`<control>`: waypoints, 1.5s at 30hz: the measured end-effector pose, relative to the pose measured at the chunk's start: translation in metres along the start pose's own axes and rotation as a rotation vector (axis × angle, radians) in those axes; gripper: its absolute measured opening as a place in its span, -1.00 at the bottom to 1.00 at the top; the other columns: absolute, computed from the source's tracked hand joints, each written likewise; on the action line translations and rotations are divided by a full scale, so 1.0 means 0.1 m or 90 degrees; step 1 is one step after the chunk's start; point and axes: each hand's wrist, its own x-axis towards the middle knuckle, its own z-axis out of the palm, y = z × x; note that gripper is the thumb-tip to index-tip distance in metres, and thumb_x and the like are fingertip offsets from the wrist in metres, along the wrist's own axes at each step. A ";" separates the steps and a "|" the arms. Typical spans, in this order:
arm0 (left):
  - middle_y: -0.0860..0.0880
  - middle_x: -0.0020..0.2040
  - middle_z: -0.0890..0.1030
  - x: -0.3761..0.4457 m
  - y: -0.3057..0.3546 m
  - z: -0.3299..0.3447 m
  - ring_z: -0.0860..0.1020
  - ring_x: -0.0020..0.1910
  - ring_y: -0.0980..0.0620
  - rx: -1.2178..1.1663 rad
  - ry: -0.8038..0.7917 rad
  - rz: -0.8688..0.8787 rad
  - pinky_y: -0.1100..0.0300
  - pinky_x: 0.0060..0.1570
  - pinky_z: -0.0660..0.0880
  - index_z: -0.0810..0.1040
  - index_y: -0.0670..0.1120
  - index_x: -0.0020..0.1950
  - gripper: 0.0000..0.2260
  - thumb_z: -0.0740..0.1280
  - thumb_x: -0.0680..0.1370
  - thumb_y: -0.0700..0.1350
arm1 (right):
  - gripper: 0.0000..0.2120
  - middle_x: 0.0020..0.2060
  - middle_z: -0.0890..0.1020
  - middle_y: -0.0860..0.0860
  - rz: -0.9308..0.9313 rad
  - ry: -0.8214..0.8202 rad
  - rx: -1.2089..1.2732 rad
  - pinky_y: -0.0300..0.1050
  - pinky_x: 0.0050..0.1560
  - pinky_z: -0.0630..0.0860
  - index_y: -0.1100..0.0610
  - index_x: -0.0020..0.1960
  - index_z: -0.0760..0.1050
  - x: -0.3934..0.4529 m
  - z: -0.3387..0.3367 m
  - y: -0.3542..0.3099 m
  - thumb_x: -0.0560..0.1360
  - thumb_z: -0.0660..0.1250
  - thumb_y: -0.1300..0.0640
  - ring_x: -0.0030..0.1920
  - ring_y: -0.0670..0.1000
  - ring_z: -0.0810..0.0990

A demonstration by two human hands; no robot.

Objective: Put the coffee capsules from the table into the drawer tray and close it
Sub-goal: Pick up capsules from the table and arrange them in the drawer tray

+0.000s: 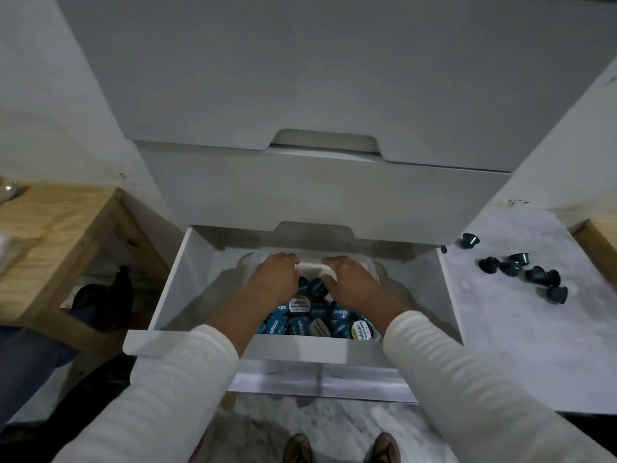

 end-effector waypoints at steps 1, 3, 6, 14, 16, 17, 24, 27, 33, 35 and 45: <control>-0.12 0.36 0.44 -0.05 0.03 0.03 0.42 0.32 -0.04 0.001 0.027 0.001 0.18 0.30 0.33 0.35 -0.13 0.40 -0.63 0.19 0.58 -0.20 | -0.58 0.39 0.36 0.13 -0.013 0.015 -0.020 -0.06 0.36 0.28 0.16 0.40 0.26 -0.05 0.00 -0.02 0.57 0.14 0.09 0.37 0.11 0.34; -0.14 0.37 0.41 -0.17 0.09 0.07 0.38 0.34 -0.05 0.007 0.086 0.001 0.18 0.33 0.30 0.30 -0.18 0.41 -0.61 0.18 0.58 -0.22 | -0.57 0.40 0.33 0.13 -0.040 0.056 -0.047 -0.08 0.37 0.25 0.19 0.41 0.22 -0.16 -0.01 -0.05 0.59 0.10 0.08 0.40 0.10 0.28; -0.14 0.43 0.31 -0.36 0.20 0.11 0.26 0.42 -0.04 0.035 0.171 0.038 0.18 0.42 0.18 0.19 -0.21 0.45 -0.60 0.09 0.62 -0.14 | -0.57 0.39 0.34 0.17 -0.088 0.148 -0.093 -0.06 0.41 0.19 0.24 0.41 0.22 -0.34 -0.04 -0.07 0.59 0.08 0.08 0.42 0.12 0.25; -0.21 0.18 0.58 -0.58 0.85 0.20 0.56 0.18 -0.11 0.060 0.289 0.140 0.10 0.23 0.47 0.46 -0.29 0.27 -0.57 0.41 0.46 -0.14 | -0.56 0.43 0.27 0.20 -0.041 0.282 -0.105 -0.02 0.43 0.21 0.24 0.42 0.21 -0.74 -0.29 0.17 0.59 0.07 0.06 0.47 0.11 0.20; -0.21 0.08 0.65 -0.57 1.08 0.20 0.63 0.08 -0.09 0.083 0.280 0.170 0.10 0.11 0.54 0.55 -0.28 0.17 -0.53 0.54 0.33 -0.13 | -0.55 0.32 0.44 0.23 -0.019 0.331 -0.102 0.06 0.29 0.41 0.27 0.32 0.36 -0.82 -0.38 0.33 0.56 0.06 0.02 0.35 0.16 0.40; -0.23 0.21 0.58 -0.59 1.21 0.18 0.56 0.21 -0.10 0.061 0.250 0.179 0.11 0.24 0.45 0.48 -0.29 0.27 -0.52 0.47 0.41 -0.14 | -0.54 0.25 0.51 0.22 -0.012 0.353 -0.092 0.06 0.18 0.51 0.27 0.27 0.41 -0.87 -0.43 0.42 0.53 0.04 0.00 0.28 0.17 0.48; -0.12 0.49 0.25 -0.43 2.10 0.47 0.21 0.48 -0.01 0.044 0.209 0.307 0.21 0.45 0.15 0.15 -0.17 0.49 -0.54 0.17 0.62 -0.09 | -0.71 0.09 0.61 0.16 0.059 0.459 -0.122 -0.06 -0.03 0.59 0.25 0.16 0.48 -1.20 -0.85 1.19 0.48 0.24 0.15 0.16 0.15 0.58; -0.07 0.53 0.14 -0.29 2.47 0.68 0.10 0.51 -0.01 0.039 0.166 0.336 0.16 0.48 0.07 0.05 -0.12 0.52 -0.56 0.01 0.65 -0.05 | -0.66 0.22 0.54 0.15 0.116 0.454 -0.116 -0.06 0.11 0.53 0.25 0.26 0.42 -1.30 -0.95 1.60 0.51 0.25 0.16 0.25 0.12 0.50; -0.06 0.47 0.26 0.08 3.15 1.11 0.19 0.46 0.01 0.045 0.110 0.333 0.22 0.41 0.18 0.14 -0.14 0.48 -0.60 0.04 0.65 -0.08 | -0.63 0.37 0.39 0.06 0.214 0.378 -0.072 -0.08 0.25 0.42 0.16 0.37 0.29 -1.33 -1.13 2.48 0.58 0.10 0.14 0.37 0.04 0.35; -0.05 0.45 0.29 0.22 3.33 1.25 0.23 0.43 0.01 0.026 0.075 0.309 0.22 0.37 0.22 0.17 -0.13 0.47 -0.61 0.05 0.65 -0.10 | -0.65 0.35 0.42 0.09 0.228 0.362 -0.059 -0.04 0.23 0.45 0.17 0.35 0.33 -1.28 -1.18 2.79 0.57 0.12 0.18 0.33 0.08 0.40; -0.18 0.11 0.54 1.01 3.66 1.79 0.50 0.13 -0.13 -0.045 0.045 0.115 0.10 0.07 0.43 0.48 -0.19 0.17 -0.78 0.12 0.60 -0.20 | -0.72 0.21 0.52 0.14 0.172 0.257 -0.022 -0.07 0.13 0.49 0.22 0.24 0.43 -0.83 -1.40 3.79 0.55 0.16 0.25 0.14 0.12 0.51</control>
